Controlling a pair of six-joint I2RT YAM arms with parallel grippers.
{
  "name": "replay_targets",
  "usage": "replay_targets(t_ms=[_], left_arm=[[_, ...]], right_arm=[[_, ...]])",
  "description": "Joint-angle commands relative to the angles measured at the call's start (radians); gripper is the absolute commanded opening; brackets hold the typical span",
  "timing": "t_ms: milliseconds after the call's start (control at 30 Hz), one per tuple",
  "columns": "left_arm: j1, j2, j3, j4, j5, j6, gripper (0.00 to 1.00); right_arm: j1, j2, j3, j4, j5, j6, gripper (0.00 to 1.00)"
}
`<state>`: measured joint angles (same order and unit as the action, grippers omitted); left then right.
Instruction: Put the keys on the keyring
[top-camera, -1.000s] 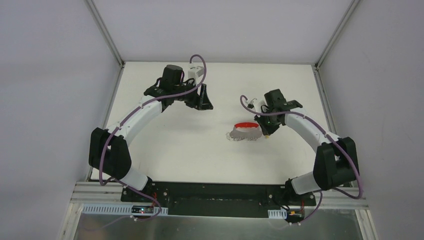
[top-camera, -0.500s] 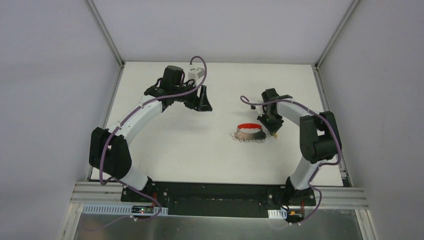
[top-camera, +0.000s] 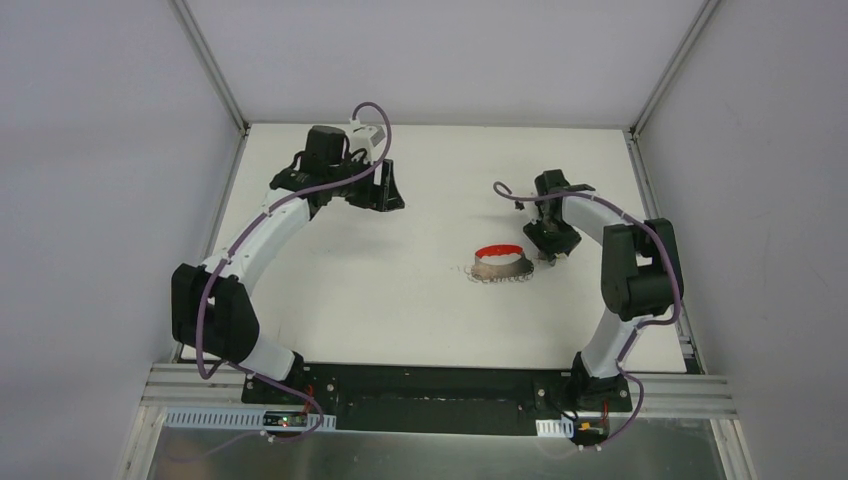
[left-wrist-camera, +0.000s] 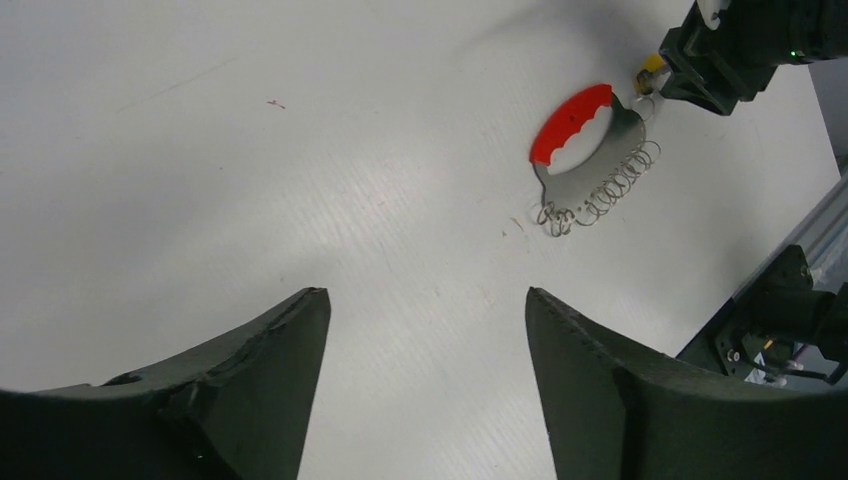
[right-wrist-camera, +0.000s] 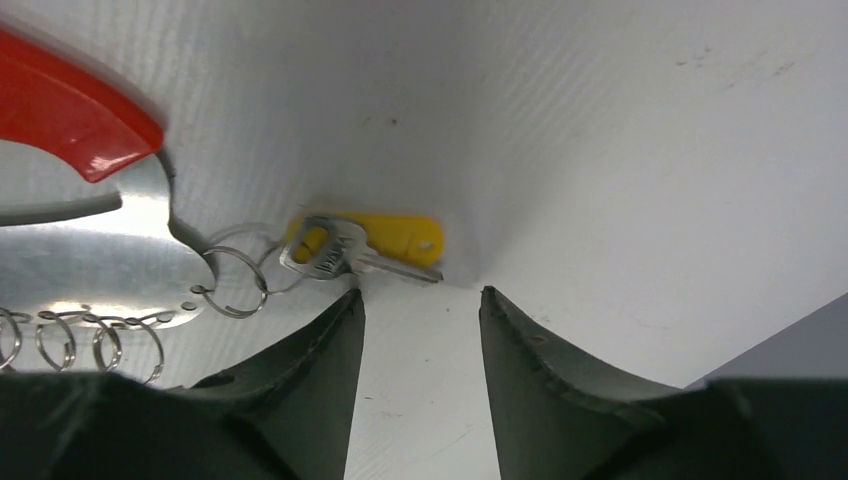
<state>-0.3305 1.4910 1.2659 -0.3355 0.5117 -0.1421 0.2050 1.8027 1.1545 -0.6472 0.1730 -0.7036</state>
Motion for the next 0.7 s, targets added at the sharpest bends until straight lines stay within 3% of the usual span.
replay_targets(t_ms=[0,333,500,667], left_arm=[[0.051,-0.042,0.044,-0.013,-0.01,-0.012,0.76],[0.17,-0.125,0.053,-0.031,-0.045,0.026,0.83],[0.198,-0.245,-0.008,-0.03,-0.189,0.109,0.85],[0.199,-0.398,-0.126,-0.019,-0.358,0.181,0.95]], right_arm=[[-0.035,0.021,0.016,0.014,0.041,-0.013,0.52],[-0.109,-0.093,0.025,0.013,0.005,-0.008,0.7],[-0.138,-0.187,0.058,0.028,-0.078,0.091,0.99],[-0.146,-0.33,0.048,0.098,-0.206,0.25,1.0]])
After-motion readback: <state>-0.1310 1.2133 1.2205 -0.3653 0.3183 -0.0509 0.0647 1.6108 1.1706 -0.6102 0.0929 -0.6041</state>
